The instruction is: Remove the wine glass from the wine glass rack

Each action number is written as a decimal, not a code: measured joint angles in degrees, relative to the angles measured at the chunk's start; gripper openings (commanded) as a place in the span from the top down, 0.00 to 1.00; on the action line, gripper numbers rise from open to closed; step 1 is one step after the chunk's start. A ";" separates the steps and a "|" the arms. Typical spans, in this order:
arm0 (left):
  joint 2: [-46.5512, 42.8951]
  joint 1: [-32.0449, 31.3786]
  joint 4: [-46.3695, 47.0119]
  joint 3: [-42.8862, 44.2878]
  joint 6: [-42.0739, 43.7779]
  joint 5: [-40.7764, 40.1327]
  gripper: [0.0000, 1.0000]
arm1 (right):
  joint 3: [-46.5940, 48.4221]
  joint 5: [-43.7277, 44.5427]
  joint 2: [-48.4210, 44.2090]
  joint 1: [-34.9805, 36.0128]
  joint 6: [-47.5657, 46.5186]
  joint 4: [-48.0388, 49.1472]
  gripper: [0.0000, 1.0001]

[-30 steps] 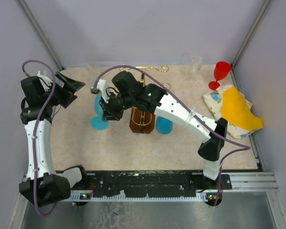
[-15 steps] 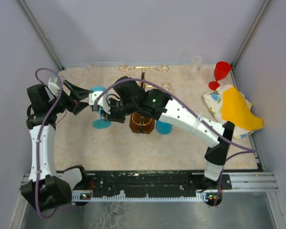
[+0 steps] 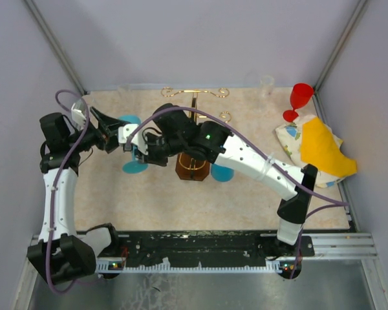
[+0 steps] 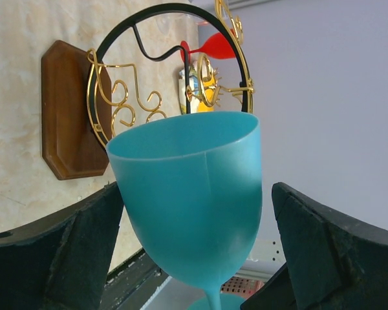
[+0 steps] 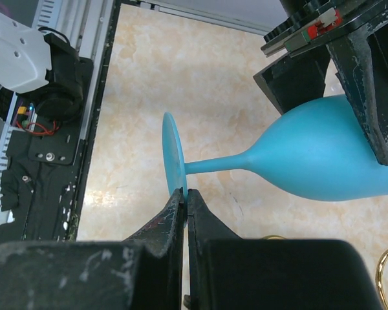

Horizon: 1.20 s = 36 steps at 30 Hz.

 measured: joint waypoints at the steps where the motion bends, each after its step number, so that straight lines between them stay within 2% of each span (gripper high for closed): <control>1: 0.07 -0.15 0.20 -0.11 -0.04 0.28 0.00 | 0.02 -0.04 0.07 0.00 0.00 0.02 1.00; 6: 0.09 -0.74 2.05 -0.28 -0.87 1.42 0.01 | 0.74 -0.42 0.50 0.00 0.02 -0.09 1.00; 14: 0.44 -1.62 3.82 -0.50 -1.31 2.34 0.18 | 1.55 -1.33 1.31 0.00 0.04 0.09 1.00; 15: 0.50 -1.64 3.89 -0.55 -1.31 2.45 0.21 | 1.55 -1.40 1.31 0.00 0.07 0.11 0.89; 17: 0.57 -1.68 3.98 -0.55 -1.25 2.43 0.22 | 1.55 -1.29 1.31 0.00 0.79 0.15 0.44; 18: 0.57 -1.68 3.93 -0.55 -0.87 2.32 0.21 | 1.57 -0.90 1.33 0.02 0.83 0.20 0.25; 19: 0.57 -1.70 3.39 -0.44 0.09 1.86 0.20 | 1.57 -0.48 1.33 0.02 2.08 0.22 0.10; 20: 0.59 -1.73 2.40 -0.13 1.60 0.85 0.19 | 1.57 0.15 1.33 0.02 2.43 0.26 0.02; 24: 0.94 -1.92 -3.30 3.39 9.57 -7.15 0.17 | 0.87 4.79 1.01 0.02 4.17 1.44 0.01; 29: -1.07 -1.92 -4.59 3.98 17.62 -21.81 0.17 | -8.17 11.96 -5.42 0.02 6.71 4.00 0.01; 32: -3.30 -1.92 -1.64 1.01 20.44 -29.00 0.17 | -10.01 16.44 -9.79 -0.28 10.23 3.50 0.01; 36: -6.67 -1.92 6.93 -6.88 22.86 -36.39 0.18 | -5.33 20.00 -11.72 -1.42 16.24 0.90 0.01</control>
